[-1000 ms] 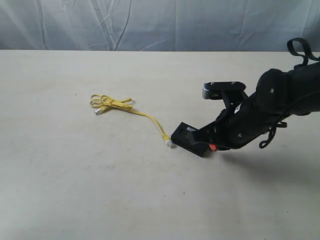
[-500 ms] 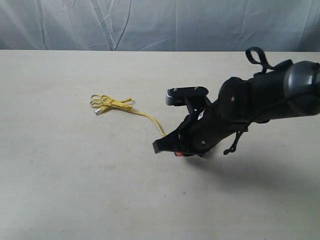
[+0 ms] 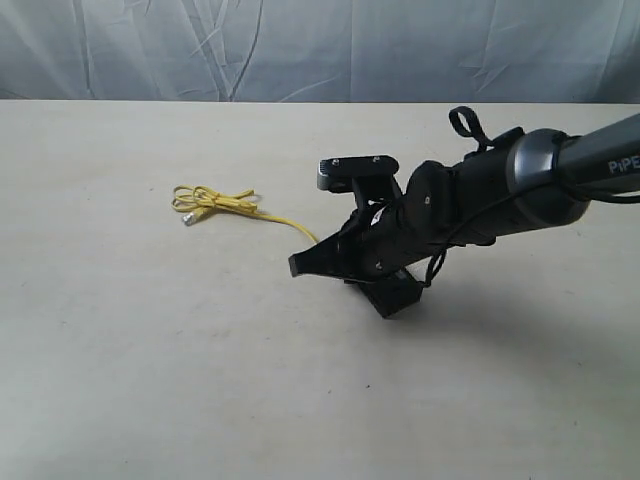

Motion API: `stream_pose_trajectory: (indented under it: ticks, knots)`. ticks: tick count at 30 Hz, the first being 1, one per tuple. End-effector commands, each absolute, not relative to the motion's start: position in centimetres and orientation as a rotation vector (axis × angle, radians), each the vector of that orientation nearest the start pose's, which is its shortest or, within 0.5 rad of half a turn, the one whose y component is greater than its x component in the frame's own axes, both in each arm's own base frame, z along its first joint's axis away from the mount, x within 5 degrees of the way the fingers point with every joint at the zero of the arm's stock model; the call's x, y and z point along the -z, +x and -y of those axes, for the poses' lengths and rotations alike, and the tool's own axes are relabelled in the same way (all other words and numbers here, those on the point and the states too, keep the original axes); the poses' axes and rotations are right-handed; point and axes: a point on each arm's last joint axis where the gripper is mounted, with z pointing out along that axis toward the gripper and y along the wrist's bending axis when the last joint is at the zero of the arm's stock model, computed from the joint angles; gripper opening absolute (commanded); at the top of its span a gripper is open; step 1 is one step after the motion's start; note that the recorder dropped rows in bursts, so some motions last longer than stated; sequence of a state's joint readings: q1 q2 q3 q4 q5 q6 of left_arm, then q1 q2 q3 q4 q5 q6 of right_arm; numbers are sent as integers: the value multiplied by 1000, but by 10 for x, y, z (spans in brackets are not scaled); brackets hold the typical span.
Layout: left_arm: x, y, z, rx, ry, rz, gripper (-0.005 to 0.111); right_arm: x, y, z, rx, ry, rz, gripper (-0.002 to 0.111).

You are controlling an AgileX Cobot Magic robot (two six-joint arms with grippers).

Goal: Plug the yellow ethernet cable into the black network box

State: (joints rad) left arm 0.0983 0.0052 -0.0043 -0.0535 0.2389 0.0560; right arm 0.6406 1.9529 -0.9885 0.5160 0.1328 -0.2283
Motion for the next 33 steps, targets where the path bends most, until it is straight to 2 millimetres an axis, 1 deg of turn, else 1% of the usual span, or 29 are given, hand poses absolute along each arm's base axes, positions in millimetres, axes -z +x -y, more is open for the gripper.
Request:
stream_pose_trajectory:
  ticks: [1,4,6,10,12,14,17,19,22,24,26,33]
  knots:
    - [-192,55,-4,-68,-71,-1714,0,-115,298,-223,-410,-472,-2542,-1]
    - [-192,55,-4,-68,-71,-1714,0,-118,298,-222,-414,-467,-2539,-1]
    - [-192,55,-4,-68,-71,-1714,0,-124,296,-222,-427,-472,-2538,-1]
    - [-192,55,-4,-68,-71,-1714,0,-150,289,-221,-476,-494,-2534,-1]
    - [-192,55,-4,-68,-71,-1714,0,-160,286,-220,-482,-531,-2529,-1]
    - [-192,55,-4,-68,-71,-1714,0,-166,284,-216,-481,-550,-2537,-1]
    - [-192,55,-4,-68,-71,-1714,0,-162,290,-202,-455,-538,-2584,-1]
    - [-192,55,-4,-68,-71,-1714,0,-155,296,-189,-425,-519,-2629,-1]
    - [-192,55,-4,-68,-71,-1714,0,-146,301,-176,-389,-514,-2689,-1]
    - [-192,55,-4,-68,-71,-1714,0,-139,303,-172,-362,-533,-2709,-1]
    - [-192,55,-4,-68,-71,-1714,0,-136,304,-171,-342,-556,-2709,-1]
    - [-192,55,-5,-74,-65,-1714,0,-123,306,-171,-327,-556,-2730,-1]
